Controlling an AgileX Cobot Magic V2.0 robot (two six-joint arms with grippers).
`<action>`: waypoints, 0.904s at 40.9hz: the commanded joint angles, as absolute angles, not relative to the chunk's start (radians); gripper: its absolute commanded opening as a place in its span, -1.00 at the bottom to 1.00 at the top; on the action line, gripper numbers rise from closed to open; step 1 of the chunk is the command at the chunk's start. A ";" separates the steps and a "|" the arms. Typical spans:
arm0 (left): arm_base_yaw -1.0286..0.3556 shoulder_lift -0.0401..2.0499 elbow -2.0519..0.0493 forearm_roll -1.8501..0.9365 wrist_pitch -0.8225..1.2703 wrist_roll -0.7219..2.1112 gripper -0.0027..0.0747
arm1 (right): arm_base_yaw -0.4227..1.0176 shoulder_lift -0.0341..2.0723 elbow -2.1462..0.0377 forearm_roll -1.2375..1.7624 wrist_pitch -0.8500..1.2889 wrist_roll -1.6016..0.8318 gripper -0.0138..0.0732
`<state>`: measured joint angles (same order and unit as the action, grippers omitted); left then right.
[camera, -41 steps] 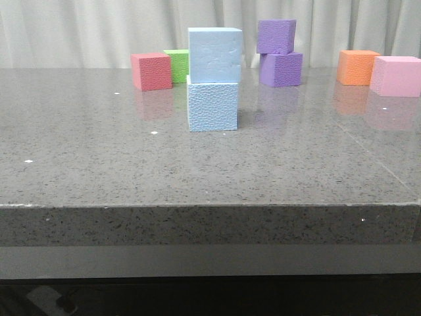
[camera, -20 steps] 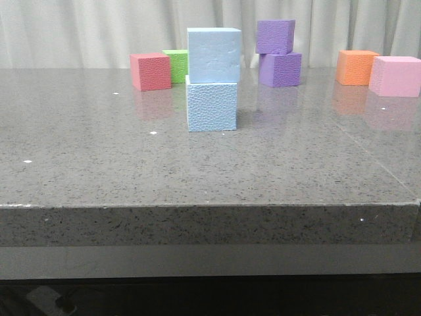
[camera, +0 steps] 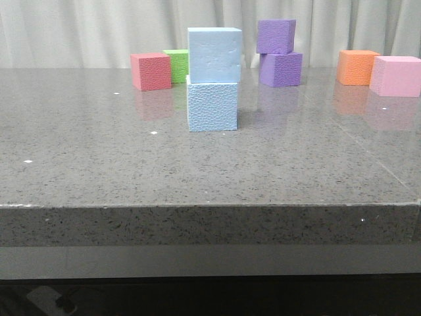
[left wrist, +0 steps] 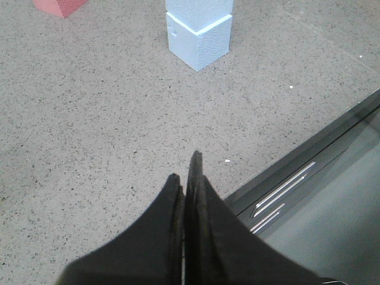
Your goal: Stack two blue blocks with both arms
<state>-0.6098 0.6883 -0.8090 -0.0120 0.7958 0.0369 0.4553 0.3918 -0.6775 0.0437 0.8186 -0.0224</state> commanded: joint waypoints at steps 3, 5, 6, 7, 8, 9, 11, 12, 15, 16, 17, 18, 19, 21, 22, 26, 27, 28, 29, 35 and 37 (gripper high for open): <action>-0.611 0.689 -0.836 -0.013 0.717 0.032 -0.98 | 0.450 0.398 -0.700 0.047 0.755 -0.030 -0.84; -0.611 0.689 -0.836 -0.013 0.717 0.032 -0.98 | 0.450 0.398 -0.700 0.047 0.755 -0.030 -0.84; -0.611 0.689 -0.836 -0.013 0.717 0.032 -0.98 | 0.450 0.398 -0.700 0.047 0.755 -0.030 -0.84; -0.611 0.689 -0.836 -0.013 0.717 0.032 -0.98 | 0.450 0.398 -0.700 0.047 0.755 -0.030 -0.84; -0.611 0.689 -0.829 -0.013 0.709 0.032 -0.98 | 0.450 0.398 -0.700 0.047 0.755 -0.030 -0.84; -0.613 0.685 -0.826 -0.015 0.701 0.032 -0.98 | 0.450 0.398 -0.700 0.047 0.756 -0.030 -0.84; -0.604 0.669 -0.805 -0.008 0.684 0.032 -0.98 | 0.450 0.398 -0.700 0.047 0.755 -0.030 -0.84; -0.595 0.661 -0.791 -0.018 0.674 0.032 -0.98 | 0.450 0.398 -0.700 0.047 0.755 -0.030 -0.84; -0.538 0.612 -0.744 -0.007 0.611 0.032 -0.98 | 0.450 0.398 -0.700 0.047 0.755 -0.030 -0.84; -0.510 0.588 -0.719 0.000 0.581 0.032 -0.98 | 0.450 0.398 -0.700 0.047 0.755 -0.030 -0.84; -0.488 0.569 -0.690 0.000 0.556 0.032 -0.98 | 0.450 0.398 -0.700 0.047 0.755 -0.030 -0.84; -0.464 0.548 -0.665 0.000 0.529 0.032 -0.98 | 0.450 0.398 -0.700 0.047 0.755 -0.030 -0.84; -0.432 0.519 -0.637 0.000 0.493 0.032 -0.98 | 0.450 0.398 -0.700 0.047 0.755 -0.030 -0.84; -0.374 0.464 -0.567 0.000 0.412 0.032 -0.98 | 0.450 0.398 -0.700 0.047 0.755 -0.030 -0.84; -0.350 0.441 -0.523 -0.005 0.373 0.032 -0.98 | 0.450 0.398 -0.700 0.047 0.755 -0.030 -0.84; -0.253 0.330 -0.369 -0.005 0.182 0.032 -0.98 | 0.450 0.398 -0.700 0.047 0.755 -0.030 -0.84; -0.229 0.298 -0.321 -0.008 0.143 0.032 -0.98 | 0.450 0.398 -0.700 0.047 0.755 -0.030 -0.84; -0.213 0.275 -0.274 -0.017 0.098 0.032 -0.98 | 0.450 0.398 -0.700 0.047 0.755 -0.030 -0.84; -0.194 0.242 -0.241 -0.026 0.060 0.032 -0.98 | 0.450 0.398 -0.700 0.047 0.755 -0.030 -0.84; -0.126 0.095 -0.064 -0.083 -0.037 0.032 -0.98 | 0.450 0.398 -0.700 0.047 0.755 -0.030 -0.84; -0.105 0.055 -0.027 -0.095 -0.058 0.032 -0.98 | 0.450 0.398 -0.700 0.047 0.755 -0.030 -0.84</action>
<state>-0.1291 0.0936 -0.0515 -0.0631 0.0825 0.0369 0.4553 0.3918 -0.6775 0.0437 0.8228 -0.0180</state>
